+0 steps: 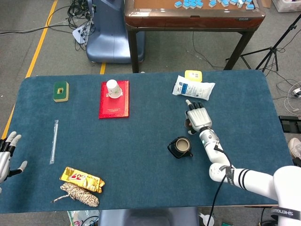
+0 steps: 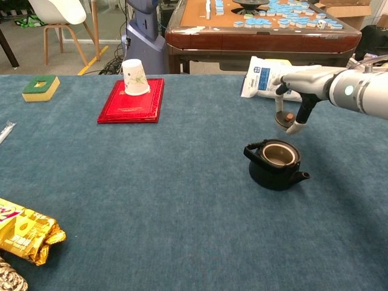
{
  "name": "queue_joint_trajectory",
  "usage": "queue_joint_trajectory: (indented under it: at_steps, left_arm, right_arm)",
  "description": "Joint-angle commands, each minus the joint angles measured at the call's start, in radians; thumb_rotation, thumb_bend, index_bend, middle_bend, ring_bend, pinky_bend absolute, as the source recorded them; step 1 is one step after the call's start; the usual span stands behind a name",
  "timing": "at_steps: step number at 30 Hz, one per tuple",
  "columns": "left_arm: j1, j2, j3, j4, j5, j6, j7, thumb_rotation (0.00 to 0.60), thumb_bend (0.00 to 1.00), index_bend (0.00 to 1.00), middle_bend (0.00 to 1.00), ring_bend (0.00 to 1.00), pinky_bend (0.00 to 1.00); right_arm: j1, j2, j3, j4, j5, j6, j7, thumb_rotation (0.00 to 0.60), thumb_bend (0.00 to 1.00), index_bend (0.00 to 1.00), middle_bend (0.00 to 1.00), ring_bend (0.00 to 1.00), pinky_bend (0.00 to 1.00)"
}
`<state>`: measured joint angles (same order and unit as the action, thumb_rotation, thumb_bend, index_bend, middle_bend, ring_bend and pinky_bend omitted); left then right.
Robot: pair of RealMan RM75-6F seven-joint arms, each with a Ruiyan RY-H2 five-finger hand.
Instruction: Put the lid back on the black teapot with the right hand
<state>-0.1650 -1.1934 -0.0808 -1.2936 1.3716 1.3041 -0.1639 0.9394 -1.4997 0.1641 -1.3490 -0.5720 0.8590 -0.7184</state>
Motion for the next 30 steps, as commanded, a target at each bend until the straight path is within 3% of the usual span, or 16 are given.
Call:
queue_joint_trajectory:
  at_steps: [1,30]
  left_arm:
    - [0.000,0.005,-0.002,-0.011,-0.004,0.000,0.006,0.600,0.30,0.00,0.00,0.00,0.00]
    - [0.065,0.038,0.021,-0.085,0.014,0.089,0.033,0.600,0.30,0.00,0.00,0.00,0.00]
  right_arm:
    - [-0.001,0.035,-0.006,-0.068,0.004,0.036,-0.016,0.600,0.19,0.49,0.01,0.00,0.00]
    - [-0.001,0.096,-0.064,-0.392,-0.026,0.249,-0.129,0.600,0.19,0.50,0.01,0.00,0.00]
